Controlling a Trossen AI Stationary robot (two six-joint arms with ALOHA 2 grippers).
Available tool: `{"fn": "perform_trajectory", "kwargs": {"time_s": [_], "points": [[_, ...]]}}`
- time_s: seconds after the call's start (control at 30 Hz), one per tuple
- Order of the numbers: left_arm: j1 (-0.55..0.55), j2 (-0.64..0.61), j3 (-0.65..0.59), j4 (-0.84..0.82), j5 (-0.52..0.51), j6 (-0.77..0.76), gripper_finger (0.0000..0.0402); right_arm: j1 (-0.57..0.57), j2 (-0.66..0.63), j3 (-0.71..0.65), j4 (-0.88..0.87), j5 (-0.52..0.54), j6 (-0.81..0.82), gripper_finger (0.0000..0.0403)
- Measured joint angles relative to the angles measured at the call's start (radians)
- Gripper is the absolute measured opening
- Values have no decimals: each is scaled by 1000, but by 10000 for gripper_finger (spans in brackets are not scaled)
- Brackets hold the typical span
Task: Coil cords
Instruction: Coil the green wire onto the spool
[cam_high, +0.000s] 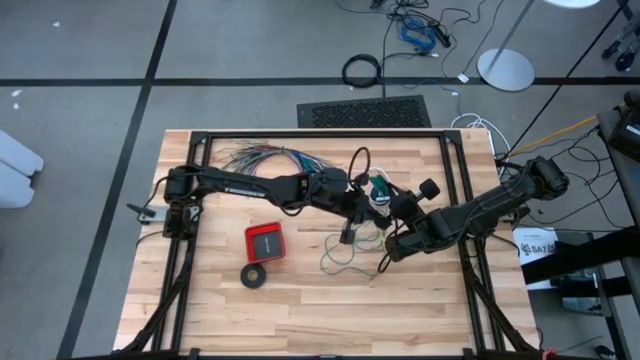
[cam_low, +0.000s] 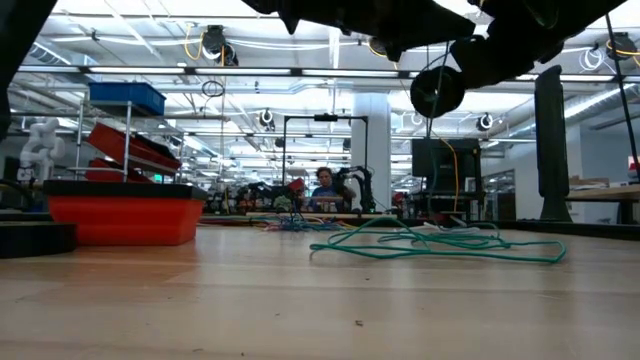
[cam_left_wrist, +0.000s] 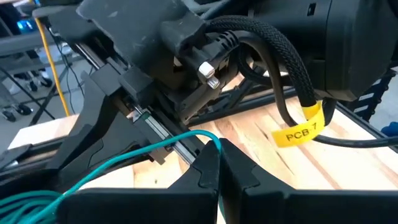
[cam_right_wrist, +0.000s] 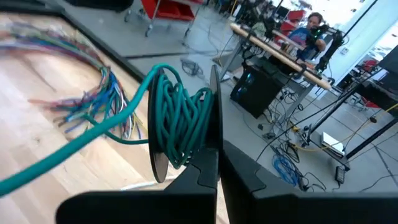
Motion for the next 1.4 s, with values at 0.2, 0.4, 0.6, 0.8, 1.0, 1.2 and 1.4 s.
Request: {"fn": "perform_trajectory", "kwargs": {"time_s": [0.2,0.4,0.6,0.8,1.0,1.2,1.4], "points": [[-2,6,3,4,6,20,0,35,0,-2,-5,68,39,0],[1,6,-3,-33,7,41,0,56,1,-2,-6,74,39,0],[6,-1,-5,-69,7,49,0,72,1,-2,-31,69,42,0],[14,11,-18,-168,-28,79,0,92,-11,7,-25,130,90,0],[29,16,-11,-158,-18,80,0,110,-47,5,-34,122,79,0],[29,28,-10,-18,-12,73,0,113,-52,4,-10,126,70,0],[29,75,-11,81,-12,46,0,125,-52,2,38,135,35,0]]}}
